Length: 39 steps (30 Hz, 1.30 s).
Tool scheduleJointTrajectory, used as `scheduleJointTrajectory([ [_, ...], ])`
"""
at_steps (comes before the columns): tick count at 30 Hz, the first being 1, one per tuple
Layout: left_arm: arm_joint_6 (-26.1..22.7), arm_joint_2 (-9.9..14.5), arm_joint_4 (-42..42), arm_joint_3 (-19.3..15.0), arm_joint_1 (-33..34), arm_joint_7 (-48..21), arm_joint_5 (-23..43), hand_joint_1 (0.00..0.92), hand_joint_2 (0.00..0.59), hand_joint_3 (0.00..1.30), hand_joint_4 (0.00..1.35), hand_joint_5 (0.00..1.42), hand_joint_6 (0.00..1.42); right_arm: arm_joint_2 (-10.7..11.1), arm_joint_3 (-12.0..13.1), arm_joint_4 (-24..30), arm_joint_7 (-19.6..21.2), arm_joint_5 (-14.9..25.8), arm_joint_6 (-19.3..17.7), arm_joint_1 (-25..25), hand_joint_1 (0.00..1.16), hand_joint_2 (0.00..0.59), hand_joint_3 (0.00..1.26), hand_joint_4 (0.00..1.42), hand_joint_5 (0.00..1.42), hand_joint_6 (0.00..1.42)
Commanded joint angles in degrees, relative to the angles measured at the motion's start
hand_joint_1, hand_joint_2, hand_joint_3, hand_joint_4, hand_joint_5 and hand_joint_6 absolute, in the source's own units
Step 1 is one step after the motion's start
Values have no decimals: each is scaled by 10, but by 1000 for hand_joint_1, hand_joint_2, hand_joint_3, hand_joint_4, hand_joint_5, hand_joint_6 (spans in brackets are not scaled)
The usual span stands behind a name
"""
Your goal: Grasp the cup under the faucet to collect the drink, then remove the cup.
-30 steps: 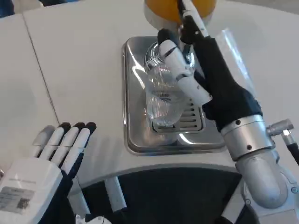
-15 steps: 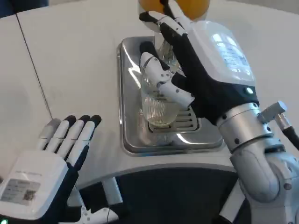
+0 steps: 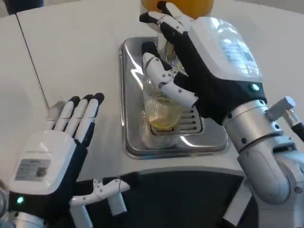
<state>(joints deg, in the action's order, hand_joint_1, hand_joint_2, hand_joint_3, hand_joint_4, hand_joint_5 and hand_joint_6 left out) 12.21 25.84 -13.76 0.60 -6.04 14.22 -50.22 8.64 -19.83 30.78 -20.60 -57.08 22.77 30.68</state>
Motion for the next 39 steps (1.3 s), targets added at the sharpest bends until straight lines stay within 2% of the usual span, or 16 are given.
scheduleJointTrajectory([
  [1,-7,-4,12,12,4,-3,1,0,68,0,0,0,0,-6,-7,7,-20,2,-10,8,0,565,211,74,121,128],
  [14,-25,-8,42,46,56,0,-9,0,68,0,0,0,0,1,3,17,-33,3,-15,4,0,571,217,74,121,129],
  [21,-39,-15,56,75,81,-1,-14,0,68,0,0,0,0,-4,2,26,-40,-2,-10,0,0,571,217,74,121,129],
  [27,-46,-18,71,90,98,0,-17,0,68,0,0,0,0,-9,15,40,-42,4,-2,-12,0,582,211,67,113,127],
  [28,-46,-18,72,91,100,0,-18,0,68,0,0,0,0,-13,19,43,-40,4,3,-17,0,583,195,58,101,118],
  [31,-47,-16,75,95,104,-1,-19,0,68,0,0,0,0,-65,44,65,0,23,35,-54,7,586,93,1,4,10],
  [33,-45,-15,76,95,105,1,-16,0,68,0,0,0,0,-109,58,85,57,38,40,-87,20,586,12,0,0,0],
  [35,-42,-13,78,96,108,3,-15,0,68,0,0,0,0,-140,68,98,107,57,31,-114,23,586,0,0,0,0],
  [37,-43,-13,81,96,116,2,-15,0,68,0,0,0,0,-157,74,101,148,81,15,-130,25,586,0,0,0,0],
  [39,-44,-14,82,97,120,1,-15,0,68,0,0,0,2,-160,78,97,180,104,-4,-137,26,586,0,0,0,0],
])
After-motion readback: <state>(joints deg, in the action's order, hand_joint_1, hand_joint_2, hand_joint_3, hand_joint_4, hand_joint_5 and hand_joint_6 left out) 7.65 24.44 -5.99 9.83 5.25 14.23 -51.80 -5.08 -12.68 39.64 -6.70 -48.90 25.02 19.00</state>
